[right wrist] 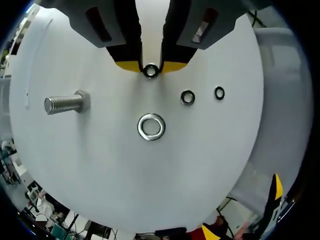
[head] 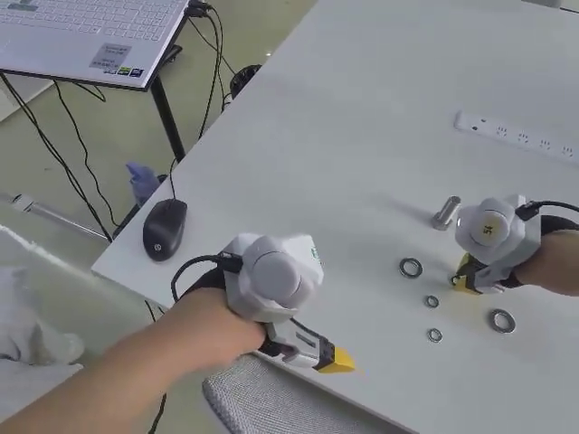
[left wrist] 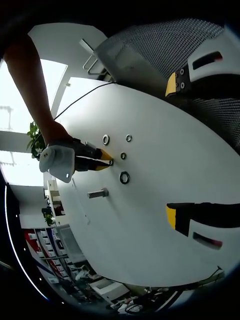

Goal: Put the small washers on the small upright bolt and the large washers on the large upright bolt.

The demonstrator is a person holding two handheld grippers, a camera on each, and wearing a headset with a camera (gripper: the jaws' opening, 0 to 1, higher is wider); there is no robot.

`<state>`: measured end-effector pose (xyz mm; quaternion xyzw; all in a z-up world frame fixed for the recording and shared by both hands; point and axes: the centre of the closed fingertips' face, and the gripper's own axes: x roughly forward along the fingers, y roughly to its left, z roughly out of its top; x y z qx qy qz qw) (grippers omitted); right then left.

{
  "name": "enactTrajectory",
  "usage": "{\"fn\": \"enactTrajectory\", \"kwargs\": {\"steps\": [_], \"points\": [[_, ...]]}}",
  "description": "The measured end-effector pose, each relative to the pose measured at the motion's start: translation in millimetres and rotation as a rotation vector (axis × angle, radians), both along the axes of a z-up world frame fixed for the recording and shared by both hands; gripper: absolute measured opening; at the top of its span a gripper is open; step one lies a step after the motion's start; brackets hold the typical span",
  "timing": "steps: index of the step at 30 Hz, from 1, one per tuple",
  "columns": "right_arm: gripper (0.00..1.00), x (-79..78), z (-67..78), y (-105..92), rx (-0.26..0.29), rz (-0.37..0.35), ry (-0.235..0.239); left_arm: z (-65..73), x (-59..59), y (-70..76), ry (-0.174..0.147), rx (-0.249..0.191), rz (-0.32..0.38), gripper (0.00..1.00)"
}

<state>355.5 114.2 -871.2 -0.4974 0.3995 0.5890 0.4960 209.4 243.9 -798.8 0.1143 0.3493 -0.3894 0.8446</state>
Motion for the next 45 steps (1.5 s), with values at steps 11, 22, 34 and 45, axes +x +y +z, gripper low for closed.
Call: {"fn": "enactTrajectory", "kwargs": {"steps": [11,22,34,45], "points": [[0.15,0.5,-0.5,0.7,0.011,0.061,0.003,-1.6,1.2,-3.4,0.004,-0.002,-0.006,0.84],[0.14,1.4,0.6,2.0,0.032,-0.063,0.032,-1.8,0.7,-3.5,0.009,0.001,-0.012,0.83],[0.13,-2.3,17.0,-20.6,0.031,-0.16,0.053,-1.4,0.3,-2.4,0.003,0.0,-0.01,0.83],[0.13,12.6,45.6,-66.5,0.069,-0.307,0.052,-0.7,8.3,0.6,-0.011,0.003,-0.015,0.84]]}}
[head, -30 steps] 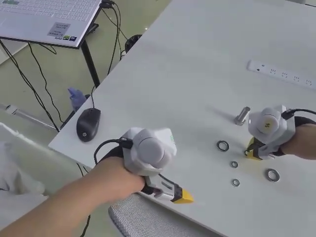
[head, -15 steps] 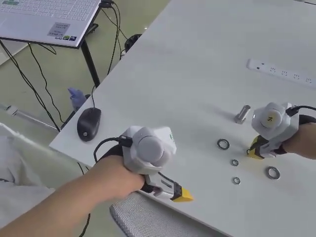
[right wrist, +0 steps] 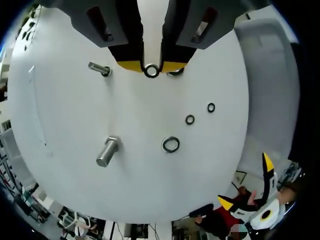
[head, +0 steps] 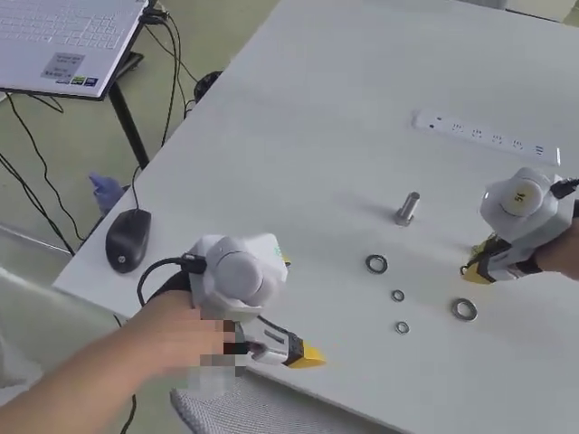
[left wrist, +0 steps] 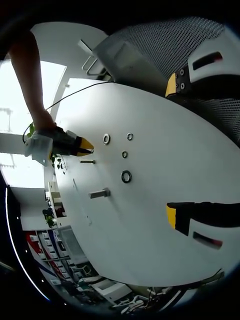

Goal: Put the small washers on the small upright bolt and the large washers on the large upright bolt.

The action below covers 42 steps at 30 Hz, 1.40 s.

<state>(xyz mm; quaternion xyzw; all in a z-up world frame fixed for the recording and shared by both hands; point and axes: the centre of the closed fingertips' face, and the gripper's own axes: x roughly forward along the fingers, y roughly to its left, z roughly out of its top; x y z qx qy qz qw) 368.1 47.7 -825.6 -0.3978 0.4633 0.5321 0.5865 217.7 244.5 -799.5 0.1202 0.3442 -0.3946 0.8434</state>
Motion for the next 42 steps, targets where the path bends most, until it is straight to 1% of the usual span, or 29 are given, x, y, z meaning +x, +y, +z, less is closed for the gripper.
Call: {"fn": "enactTrajectory", "kwargs": {"steps": [1,3,5,7,9,12,13,16,20,22,23,24,27,29,33,39,42], "points": [[0.13,2.8,1.2,-5.7,-0.007,-0.003,-0.01,1.0,1.6,0.4,-0.002,-0.002,0.004,0.85],[0.13,6.0,3.7,-14.1,-0.01,-0.015,-0.012,2.1,3.8,0.3,-0.001,-0.011,0.011,0.86],[0.13,8.0,4.7,-18.3,-0.01,-0.025,-0.014,2.8,5.5,0.0,-0.004,-0.015,0.017,0.88],[0.13,12.0,5.4,-26.3,-0.019,-0.039,-0.019,3.8,8.4,-1.5,-0.015,-0.025,0.025,0.91],[0.13,16.9,6.5,-31.1,-0.022,-0.051,-0.024,3.1,8.2,-3.0,-0.01,-0.025,0.023,0.92],[0.13,22.8,8.8,-34.0,-0.024,-0.062,-0.03,3.5,8.5,-4.8,-0.013,-0.027,0.022,0.94],[0.13,26.9,11.2,-34.7,-0.024,-0.07,-0.032,3.7,8.9,-6.1,-0.012,-0.031,0.023,0.94],[0.13,37.1,16.2,-32.7,-0.025,-0.072,-0.049,0.9,8.6,-7.5,0.001,-0.035,0.026,0.95],[0.13,51.6,23.4,-25.7,-0.011,-0.083,-0.072,-0.7,7.4,-8.0,0.007,-0.036,0.023,0.97],[0.13,55.8,25.0,-22.8,-0.009,-0.08,-0.077,-0.1,6.9,-7.8,0.013,-0.047,0.028,0.98],[0.13,59.3,25.7,-20.7,-0.01,-0.073,-0.087,1.7,7.6,-7.9,0.012,-0.063,0.035,0.99],[0.13,62.3,26.2,-19.3,-0.011,-0.068,-0.098,2.5,7.8,-7.4,0.012,-0.066,0.036,0.99],[0.13,68.5,25.6,-15.2,-0.013,-0.069,-0.098,2.8,9.0,-5.4,0.006,-0.06,0.037,0.99],[0.13,70.3,24.1,-14.4,-0.019,-0.07,-0.097,2.7,9.4,-5.0,0.008,-0.065,0.04,0.99],[0.13,69.2,18.6,-15.5,-0.04,-0.057,-0.091,-1.2,7.6,-4.5,0.015,-0.049,0.031,0.99],[0.13,68.7,14.1,-15.9,-0.047,-0.051,-0.078,-4.4,3.3,-6.1,0.032,-0.048,0.02,0.96],[0.13,70.1,12.9,-15.7,-0.05,-0.051,-0.081,-6.0,2.2,-5.7,0.036,-0.042,0.015,0.95]]}}
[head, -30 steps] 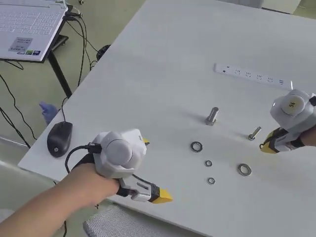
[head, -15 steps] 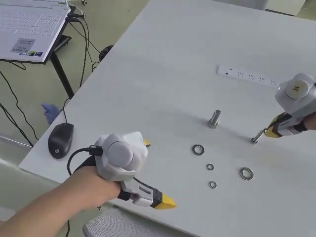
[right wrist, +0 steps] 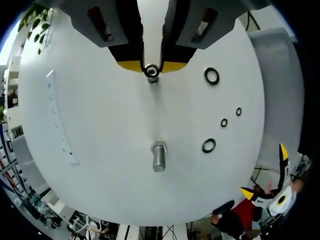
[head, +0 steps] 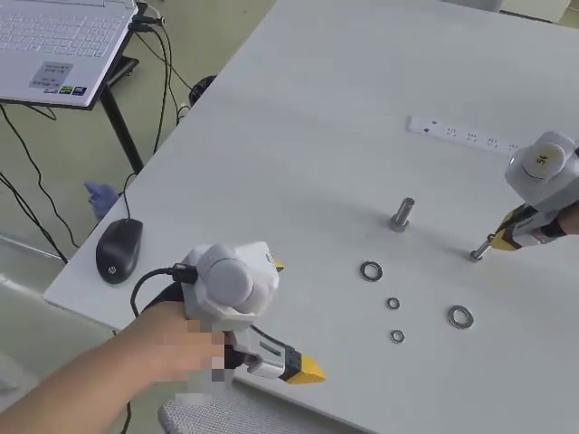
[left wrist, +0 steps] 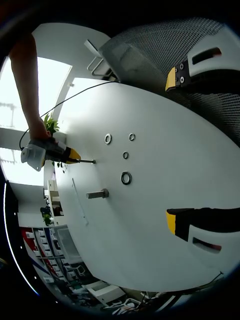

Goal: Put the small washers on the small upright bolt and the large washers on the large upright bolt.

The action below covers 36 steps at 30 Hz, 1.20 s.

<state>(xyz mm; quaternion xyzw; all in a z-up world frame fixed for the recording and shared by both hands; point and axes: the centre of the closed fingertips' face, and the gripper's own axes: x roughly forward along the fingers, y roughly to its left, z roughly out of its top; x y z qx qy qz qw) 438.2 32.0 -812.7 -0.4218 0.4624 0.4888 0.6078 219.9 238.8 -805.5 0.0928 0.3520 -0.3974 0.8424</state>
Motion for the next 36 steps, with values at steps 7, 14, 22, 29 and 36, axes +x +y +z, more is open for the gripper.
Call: {"fn": "enactTrajectory", "kwargs": {"steps": [7,14,22,29,36], "points": [[0.13,0.3,-3.7,-0.4,-0.007,-0.001,0.006,-0.2,0.8,1.4,0.002,0.003,0.003,0.94],[0.13,-0.5,-11.2,-1.2,-0.009,-0.002,0.018,0.7,0.5,2.9,-0.001,0.011,0.006,0.92],[0.13,-1.0,-24.2,-3.0,-0.024,0.014,0.027,-0.6,-1.3,3.3,0.007,0.015,0.013,0.91],[0.13,-0.7,-33.8,-2.3,-0.027,0.016,0.033,-2.0,-4.5,2.8,0.019,0.026,0.01,0.9],[0.13,-1.9,-44.1,-1.9,-0.042,0.038,0.033,-2.7,-6.5,4.0,0.027,0.03,0.017,0.9]]}}
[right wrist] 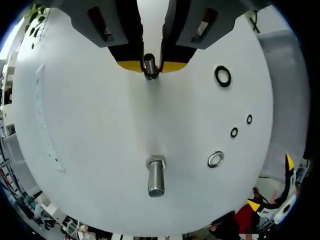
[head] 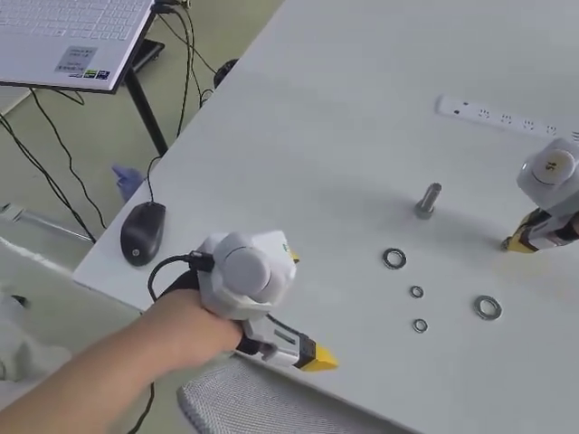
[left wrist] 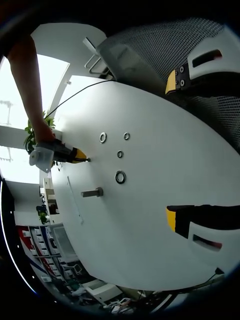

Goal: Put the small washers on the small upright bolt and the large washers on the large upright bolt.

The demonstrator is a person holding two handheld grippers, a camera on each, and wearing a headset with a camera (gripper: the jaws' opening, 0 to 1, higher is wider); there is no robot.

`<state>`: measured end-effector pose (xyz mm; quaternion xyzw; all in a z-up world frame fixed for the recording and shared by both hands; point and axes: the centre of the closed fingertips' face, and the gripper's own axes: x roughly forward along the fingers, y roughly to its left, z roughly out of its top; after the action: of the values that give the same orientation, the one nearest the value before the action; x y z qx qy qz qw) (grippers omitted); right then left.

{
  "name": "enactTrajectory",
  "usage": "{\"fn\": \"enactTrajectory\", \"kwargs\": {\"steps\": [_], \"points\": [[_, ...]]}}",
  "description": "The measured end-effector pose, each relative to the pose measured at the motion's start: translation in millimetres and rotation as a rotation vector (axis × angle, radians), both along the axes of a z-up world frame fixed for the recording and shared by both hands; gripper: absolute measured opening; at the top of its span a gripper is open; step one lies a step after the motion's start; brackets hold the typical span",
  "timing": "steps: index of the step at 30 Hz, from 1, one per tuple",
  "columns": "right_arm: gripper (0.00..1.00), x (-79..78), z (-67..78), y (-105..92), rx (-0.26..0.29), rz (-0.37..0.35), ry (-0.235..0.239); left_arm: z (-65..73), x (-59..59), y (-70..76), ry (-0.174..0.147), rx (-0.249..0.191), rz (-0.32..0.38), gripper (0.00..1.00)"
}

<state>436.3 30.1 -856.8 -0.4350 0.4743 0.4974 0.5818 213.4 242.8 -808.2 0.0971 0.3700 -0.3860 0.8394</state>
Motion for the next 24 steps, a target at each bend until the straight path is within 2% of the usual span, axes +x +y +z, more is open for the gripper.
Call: {"fn": "enactTrajectory", "kwargs": {"steps": [1,10,13,24], "points": [[0.13,1.5,-0.8,-1.5,-0.016,0.023,-0.015,-0.2,-0.4,-0.1,0.002,0.0,0.0,0.89],[0.13,2.1,-3.2,-2.3,-0.009,0.013,-0.006,-0.4,0.1,-1.6,0.0,-0.003,0.006,0.89],[0.13,1.7,-3.9,-2.7,-0.011,0.02,-0.009,2.5,0.6,-5.1,-0.006,-0.02,0.004,0.89],[0.13,1.1,-5.0,-1.9,-0.014,0.027,-0.011,2.3,0.5,-4.5,-0.007,-0.015,0.005,0.89]]}}
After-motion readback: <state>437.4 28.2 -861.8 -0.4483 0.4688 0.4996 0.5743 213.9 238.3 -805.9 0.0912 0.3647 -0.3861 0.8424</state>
